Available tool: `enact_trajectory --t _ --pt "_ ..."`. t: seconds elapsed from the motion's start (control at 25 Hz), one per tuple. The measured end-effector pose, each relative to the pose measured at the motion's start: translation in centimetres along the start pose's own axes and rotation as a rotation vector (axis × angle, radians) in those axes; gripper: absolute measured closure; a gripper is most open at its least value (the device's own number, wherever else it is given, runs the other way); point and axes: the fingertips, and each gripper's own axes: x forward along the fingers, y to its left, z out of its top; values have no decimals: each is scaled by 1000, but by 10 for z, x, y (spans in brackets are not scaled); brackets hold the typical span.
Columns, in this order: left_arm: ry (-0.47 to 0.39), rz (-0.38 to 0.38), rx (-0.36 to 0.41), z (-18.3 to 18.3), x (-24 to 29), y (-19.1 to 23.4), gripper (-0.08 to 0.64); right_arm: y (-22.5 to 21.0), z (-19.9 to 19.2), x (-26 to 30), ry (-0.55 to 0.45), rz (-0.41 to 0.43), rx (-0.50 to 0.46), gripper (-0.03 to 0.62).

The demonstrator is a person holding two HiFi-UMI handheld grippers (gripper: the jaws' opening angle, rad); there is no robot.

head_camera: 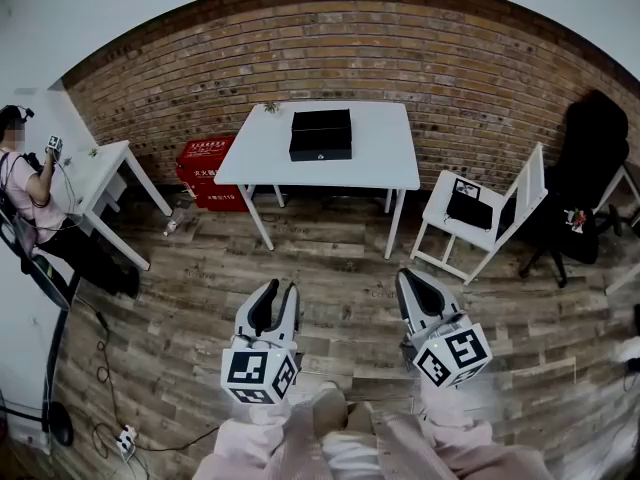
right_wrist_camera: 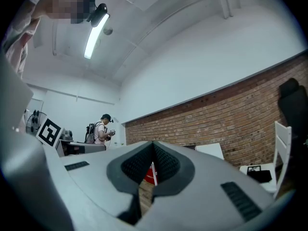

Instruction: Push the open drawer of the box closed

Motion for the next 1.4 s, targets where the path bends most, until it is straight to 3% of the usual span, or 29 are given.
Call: enact_trajectory --t 0.2,0.44,1.4 --pt "3 3 -8 -1 14 -4 367 -14 -5 1 4 -12 23 589" --pt "23 18 -13 -5 35 5 341 -28 -12 15 14 -20 41 589" --pt "58 13 -69 -11 222 102 327 -121 -38 197 61 -53 50 589"
